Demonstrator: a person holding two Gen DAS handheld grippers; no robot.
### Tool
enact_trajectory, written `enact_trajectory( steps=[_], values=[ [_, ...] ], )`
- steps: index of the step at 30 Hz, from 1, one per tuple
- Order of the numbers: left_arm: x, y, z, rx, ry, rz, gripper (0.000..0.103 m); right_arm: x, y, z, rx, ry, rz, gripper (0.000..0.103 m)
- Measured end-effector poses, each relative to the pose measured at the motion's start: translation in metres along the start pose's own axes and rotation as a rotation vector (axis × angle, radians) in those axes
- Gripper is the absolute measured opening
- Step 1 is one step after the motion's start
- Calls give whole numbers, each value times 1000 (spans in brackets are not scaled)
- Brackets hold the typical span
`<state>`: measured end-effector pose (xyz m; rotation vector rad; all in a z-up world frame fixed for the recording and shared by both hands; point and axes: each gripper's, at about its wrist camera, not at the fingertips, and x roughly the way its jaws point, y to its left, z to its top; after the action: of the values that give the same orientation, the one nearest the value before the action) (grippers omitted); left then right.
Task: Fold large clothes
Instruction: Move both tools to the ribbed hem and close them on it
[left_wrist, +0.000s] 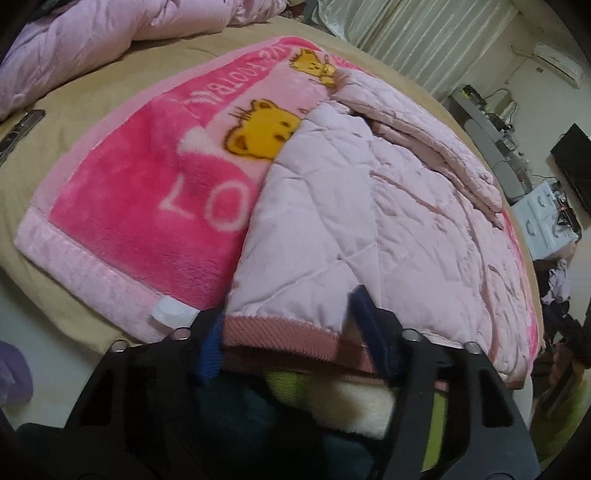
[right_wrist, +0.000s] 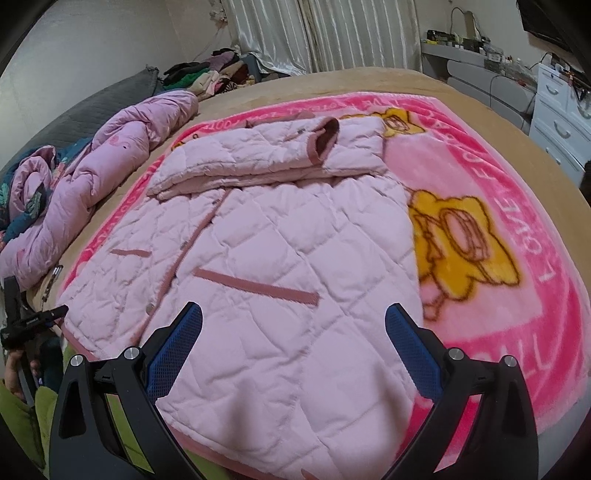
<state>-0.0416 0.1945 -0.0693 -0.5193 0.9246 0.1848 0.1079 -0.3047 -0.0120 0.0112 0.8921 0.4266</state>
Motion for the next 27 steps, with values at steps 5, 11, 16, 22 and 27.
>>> enact_trajectory(
  steps=[5,11,16,22,27],
  values=[
    [-10,-5,3,1,-43,-9,33,-1,-14,-11,9,29,-22,99],
    [-20,-18,8,34,-96,-25,21,-1,-25,-34,-16,103,-29,99],
    [-30,-31,13,70,-144,-13,20,6,-33,-54,22,195,15,99],
    [-29,-37,13,92,-142,18,20,15,-43,-80,108,303,92,99],
    [-27,-36,12,88,-130,27,20,24,-45,-99,173,358,194,96]
  ],
)
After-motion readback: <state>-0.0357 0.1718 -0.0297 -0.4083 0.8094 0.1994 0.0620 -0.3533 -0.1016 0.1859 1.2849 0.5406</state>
